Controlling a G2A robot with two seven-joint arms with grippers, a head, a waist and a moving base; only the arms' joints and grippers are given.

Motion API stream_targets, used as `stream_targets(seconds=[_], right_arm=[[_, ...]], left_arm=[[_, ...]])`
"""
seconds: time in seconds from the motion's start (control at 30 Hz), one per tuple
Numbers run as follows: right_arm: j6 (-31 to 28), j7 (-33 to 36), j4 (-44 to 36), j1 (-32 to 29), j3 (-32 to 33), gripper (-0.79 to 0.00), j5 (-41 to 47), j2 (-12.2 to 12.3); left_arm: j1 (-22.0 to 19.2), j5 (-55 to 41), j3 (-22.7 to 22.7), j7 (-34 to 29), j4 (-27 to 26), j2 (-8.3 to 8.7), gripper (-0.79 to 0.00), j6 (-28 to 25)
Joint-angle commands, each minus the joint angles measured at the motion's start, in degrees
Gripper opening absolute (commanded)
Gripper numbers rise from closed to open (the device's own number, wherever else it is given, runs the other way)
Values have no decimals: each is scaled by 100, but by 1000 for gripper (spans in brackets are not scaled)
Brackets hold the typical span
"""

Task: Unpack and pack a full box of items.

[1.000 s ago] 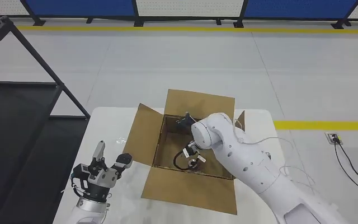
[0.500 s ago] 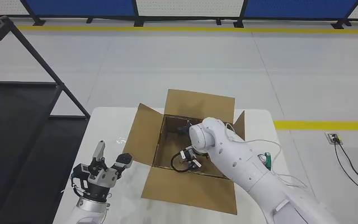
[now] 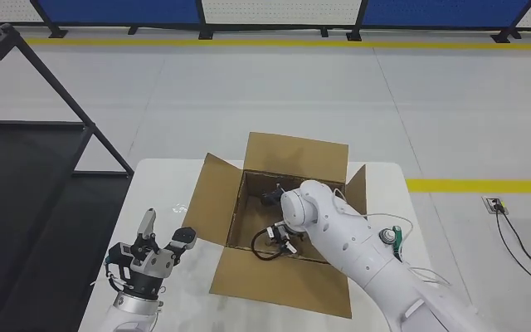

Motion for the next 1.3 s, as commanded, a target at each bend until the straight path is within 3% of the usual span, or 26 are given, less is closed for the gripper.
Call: stream_targets(seconds=[0.0,0.13,0.17,0.23,0.3,0.4,0.67,1.0,1.27], right_arm=[[63,36,-55,-28,13,-240,-68,11],[106,126,-127,-92,61,-259,-134,31],[107,134,-135,-105,78,-354,-147,36],[116,128,-157,-127,121,-443,-160,47],[132,114,-197,-143,160,-606,-201,60],[200,77,-347,-162,241,-785,-305,96],[536,235,-1568,-389,720,-785,-958,393],[453,1094,-5142,-1566,1937,-785,-2334,997],[330,1368,-7304,-2390,2841,-785,-3031,1219]], left_arm=[[0,0,0,0,0,0,0,0],[0,0,0,0,0,0,0,0],[0,0,0,0,0,0,0,0],[0,0,0,0,0,0,0,0],[0,0,0,0,0,0,0,0],[0,0,0,0,0,0,0,0],[0,0,0,0,0,0,0,0],[0,0,0,0,0,0,0,0],[0,0,0,0,0,0,0,0]])
